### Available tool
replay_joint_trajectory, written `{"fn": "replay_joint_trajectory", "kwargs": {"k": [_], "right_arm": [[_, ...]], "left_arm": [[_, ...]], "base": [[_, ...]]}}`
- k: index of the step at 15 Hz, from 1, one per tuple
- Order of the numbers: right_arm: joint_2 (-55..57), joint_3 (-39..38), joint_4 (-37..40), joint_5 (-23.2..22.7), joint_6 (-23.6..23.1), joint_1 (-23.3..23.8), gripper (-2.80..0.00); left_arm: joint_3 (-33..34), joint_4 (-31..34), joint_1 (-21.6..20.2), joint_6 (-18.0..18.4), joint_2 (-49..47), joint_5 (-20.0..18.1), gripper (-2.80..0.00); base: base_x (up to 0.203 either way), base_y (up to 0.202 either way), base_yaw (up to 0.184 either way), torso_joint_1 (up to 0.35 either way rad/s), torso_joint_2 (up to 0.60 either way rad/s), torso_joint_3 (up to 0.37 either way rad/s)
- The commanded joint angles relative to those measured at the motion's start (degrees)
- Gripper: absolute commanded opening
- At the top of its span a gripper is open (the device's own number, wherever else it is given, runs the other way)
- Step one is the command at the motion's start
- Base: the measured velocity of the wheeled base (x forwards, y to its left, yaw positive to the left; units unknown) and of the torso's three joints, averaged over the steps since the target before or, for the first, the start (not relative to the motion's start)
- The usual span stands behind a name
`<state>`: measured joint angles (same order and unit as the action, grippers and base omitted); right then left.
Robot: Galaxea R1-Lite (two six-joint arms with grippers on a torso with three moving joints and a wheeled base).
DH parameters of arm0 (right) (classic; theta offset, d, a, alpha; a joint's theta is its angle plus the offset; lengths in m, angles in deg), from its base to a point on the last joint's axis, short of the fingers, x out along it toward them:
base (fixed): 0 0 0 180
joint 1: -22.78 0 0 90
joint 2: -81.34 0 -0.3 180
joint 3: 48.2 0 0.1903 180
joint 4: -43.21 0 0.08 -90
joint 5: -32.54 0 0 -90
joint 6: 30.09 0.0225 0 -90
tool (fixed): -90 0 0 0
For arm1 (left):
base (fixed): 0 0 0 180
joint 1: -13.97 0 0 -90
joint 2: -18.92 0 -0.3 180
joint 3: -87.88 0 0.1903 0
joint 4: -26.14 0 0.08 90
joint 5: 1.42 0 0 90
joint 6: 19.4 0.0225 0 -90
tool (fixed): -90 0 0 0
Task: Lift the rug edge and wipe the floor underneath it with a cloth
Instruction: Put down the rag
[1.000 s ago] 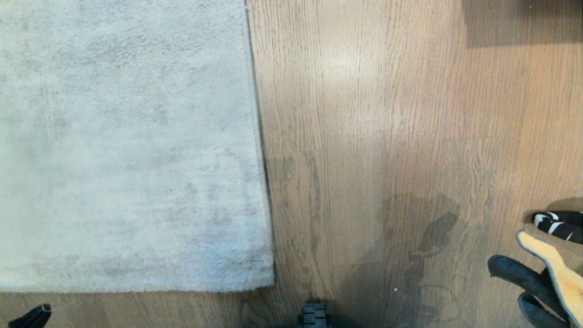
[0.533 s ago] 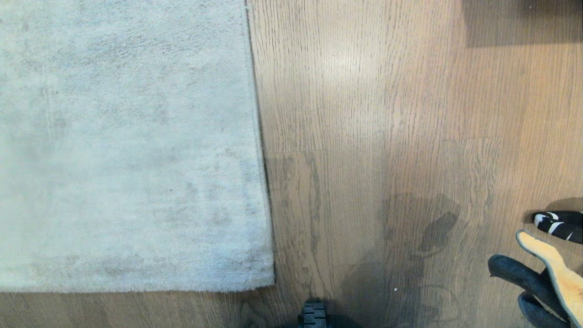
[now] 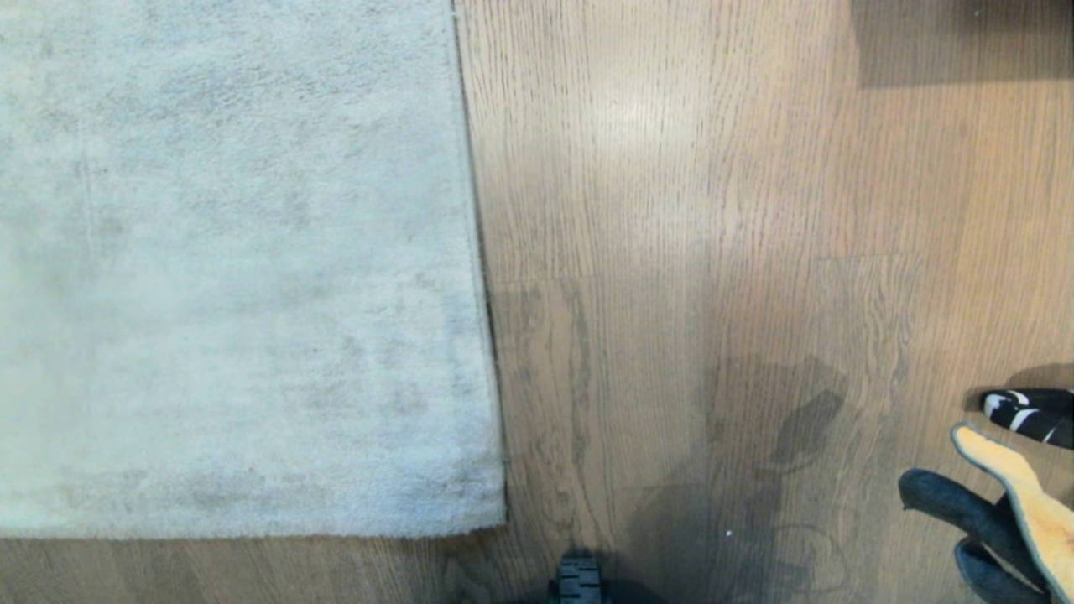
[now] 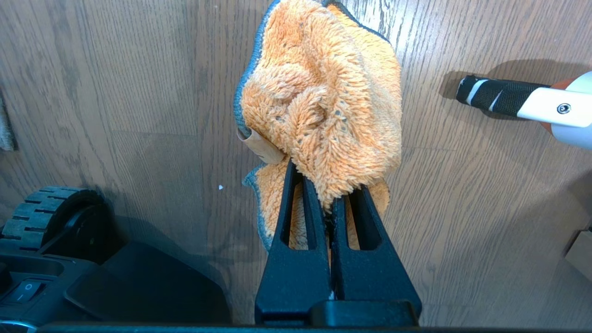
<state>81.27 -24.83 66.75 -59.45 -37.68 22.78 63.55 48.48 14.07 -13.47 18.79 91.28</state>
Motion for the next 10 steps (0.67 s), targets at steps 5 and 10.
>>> {"fn": "replay_joint_trajectory", "kwargs": {"k": [5,10], "right_arm": [[0.07,0.0,0.0,-0.03,-0.05,0.0,-2.8],[0.07,0.0,0.0,-0.03,-0.05,0.0,-2.8]], "left_arm": [[0.35,-0.2,0.08,0.15,0.13,-0.5,-2.8],[0.7,-0.11,0.08,0.23,0.13,-2.9,-2.8]], "base": [[0.0,0.0,0.0,0.0,0.0,0.0],[0.0,0.0,0.0,0.0,0.0,0.0]]}}
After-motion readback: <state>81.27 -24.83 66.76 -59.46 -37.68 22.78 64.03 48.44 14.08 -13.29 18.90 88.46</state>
